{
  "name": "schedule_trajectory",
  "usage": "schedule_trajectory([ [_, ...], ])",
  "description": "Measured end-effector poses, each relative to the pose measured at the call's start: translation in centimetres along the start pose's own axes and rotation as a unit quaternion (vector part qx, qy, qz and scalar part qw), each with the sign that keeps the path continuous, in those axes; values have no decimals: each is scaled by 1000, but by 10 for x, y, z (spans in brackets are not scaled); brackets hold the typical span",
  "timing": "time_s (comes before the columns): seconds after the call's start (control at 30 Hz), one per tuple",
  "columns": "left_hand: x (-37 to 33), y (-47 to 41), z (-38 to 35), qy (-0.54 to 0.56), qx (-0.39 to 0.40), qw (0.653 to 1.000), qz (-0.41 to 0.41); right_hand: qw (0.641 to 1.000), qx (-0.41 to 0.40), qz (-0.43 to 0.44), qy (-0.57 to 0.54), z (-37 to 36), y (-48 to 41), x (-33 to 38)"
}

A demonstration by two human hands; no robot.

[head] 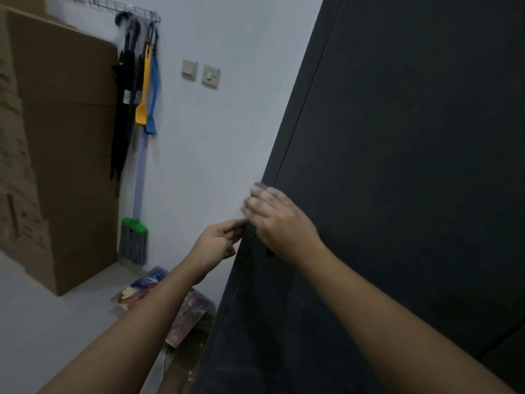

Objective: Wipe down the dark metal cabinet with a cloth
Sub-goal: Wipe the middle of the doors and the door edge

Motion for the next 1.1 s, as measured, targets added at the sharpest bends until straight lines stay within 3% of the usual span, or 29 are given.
schedule_trajectory([
  [0.13, 15, 12, 12, -54, -31, 998, 19, 989, 141, 47, -15, -46, 30, 42],
  [0.27, 34, 27, 27, -112, -94, 988, 49, 966, 235, 24, -101, -61, 50, 60],
  [0.37, 32, 42, 9, -93, -104, 989, 50, 954, 233, -5, -191, -54, 51, 59],
  [0.5, 19, 57, -40, -134, -171, 976, -37, 902, 139, -142, -384, -32, 59, 26],
  [0.57, 16, 60, -64, -117, -215, 967, -69, 889, 149, -148, -407, -21, 68, 14],
  [0.63, 16, 60, -83, -70, -247, 964, -66, 913, 162, -112, -357, 0, 78, 2],
  [0.73, 19, 56, -104, -5, -291, 956, -29, 974, 63, -86, -200, 50, 101, -42],
  [0.8, 15, 54, -115, 10, -333, 941, -59, 990, 12, -106, -93, 77, 124, -81],
  [0.93, 0, 47, -146, -80, -381, 897, -210, 990, -14, -121, 71, 98, 183, -142],
  [1.1, -5, 39, -209, -239, -357, 845, -317, 979, -30, -102, 173, 83, 228, -154],
])
Point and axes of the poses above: each hand's wrist, its own y-axis away from the middle knuckle, its own z-axis out of the back of the hand, x = y × z, the point moved 8 cm from there along -y, towards the middle knuckle, and after that the axes turned 7 degrees about x, right-handed, at the moved point
